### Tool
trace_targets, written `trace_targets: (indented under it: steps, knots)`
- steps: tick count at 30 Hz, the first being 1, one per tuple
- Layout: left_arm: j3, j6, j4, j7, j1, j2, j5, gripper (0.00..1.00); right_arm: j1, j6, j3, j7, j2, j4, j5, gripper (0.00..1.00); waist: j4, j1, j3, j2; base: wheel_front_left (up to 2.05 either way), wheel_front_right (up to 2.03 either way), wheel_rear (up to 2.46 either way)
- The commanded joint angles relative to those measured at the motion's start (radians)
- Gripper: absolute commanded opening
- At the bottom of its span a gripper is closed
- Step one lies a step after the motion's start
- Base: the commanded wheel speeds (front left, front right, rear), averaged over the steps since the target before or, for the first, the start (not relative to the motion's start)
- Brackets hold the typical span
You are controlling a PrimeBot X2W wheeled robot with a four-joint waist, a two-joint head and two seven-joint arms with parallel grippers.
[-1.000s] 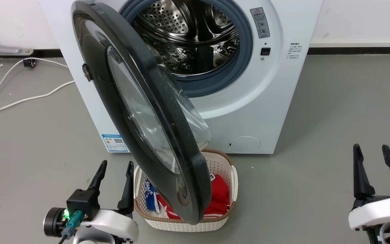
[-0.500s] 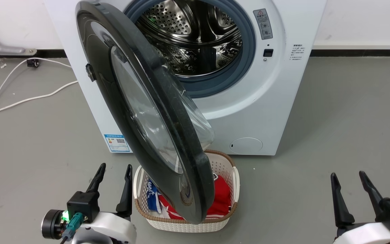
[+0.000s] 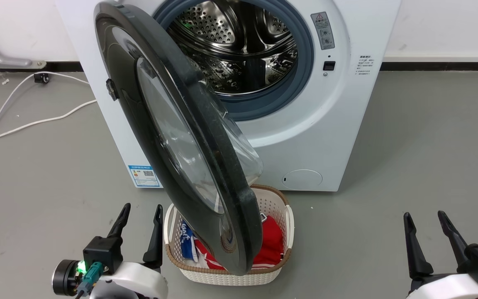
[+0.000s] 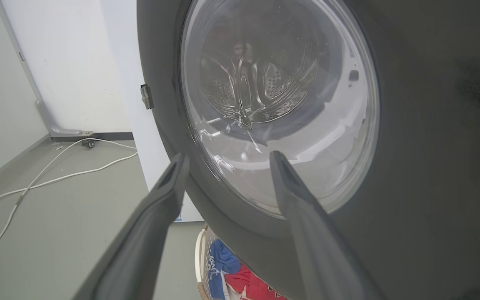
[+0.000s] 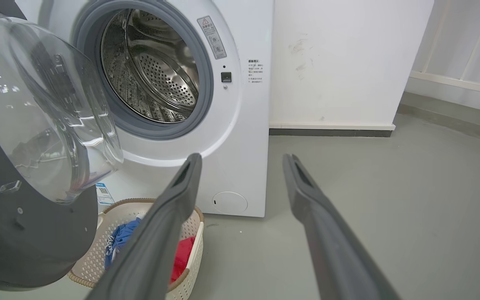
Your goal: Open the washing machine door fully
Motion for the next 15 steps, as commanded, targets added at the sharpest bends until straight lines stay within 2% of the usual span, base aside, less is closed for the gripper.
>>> trace_targets:
  steps: [1, 2, 3, 4, 5, 15]
  knots:
    - [0.002, 0.006, -0.002, -0.003, -0.002, 0.003, -0.004, 1.00, -0.007, 0.000, 0.002, -0.005, 0.002, -0.007, 0.004, 1.00, 0.000, 0.0000, 0.000, 0.0000, 0.00, 0.00, 0.00]
    - [0.001, 0.004, 0.000, -0.002, -0.002, 0.004, -0.007, 1.00, -0.007, 0.000, 0.003, -0.004, 0.002, -0.008, 0.012, 1.00, 0.000, 0.0000, 0.000, 0.0000, 0.00, 0.00, 0.00]
    - [0.002, 0.004, 0.002, -0.002, -0.001, 0.005, -0.009, 0.84, -0.007, 0.000, 0.004, -0.003, 0.003, -0.010, 0.013, 1.00, -0.001, 0.0000, 0.000, 0.0000, 0.00, 0.00, 0.00]
    - [0.003, 0.004, 0.002, -0.002, -0.001, 0.005, -0.010, 0.36, -0.007, 0.000, 0.005, -0.002, 0.003, -0.011, 0.015, 1.00, -0.002, 0.0000, -0.001, 0.0000, 0.00, 0.00, 0.00]
    - [0.003, 0.004, 0.001, -0.002, -0.001, 0.006, -0.012, 0.00, -0.007, 0.000, 0.009, -0.001, 0.003, -0.013, 0.021, 1.00, -0.003, 0.0000, 0.000, 0.0000, 0.00, 0.00, 0.00]
    - [0.027, 0.009, -0.040, -0.002, -0.039, 0.003, -0.047, 0.00, -0.011, 0.000, 0.007, 0.001, 0.002, -0.015, 0.045, 1.00, 0.001, 0.0000, 0.003, 0.0000, 0.00, 0.00, 0.00]
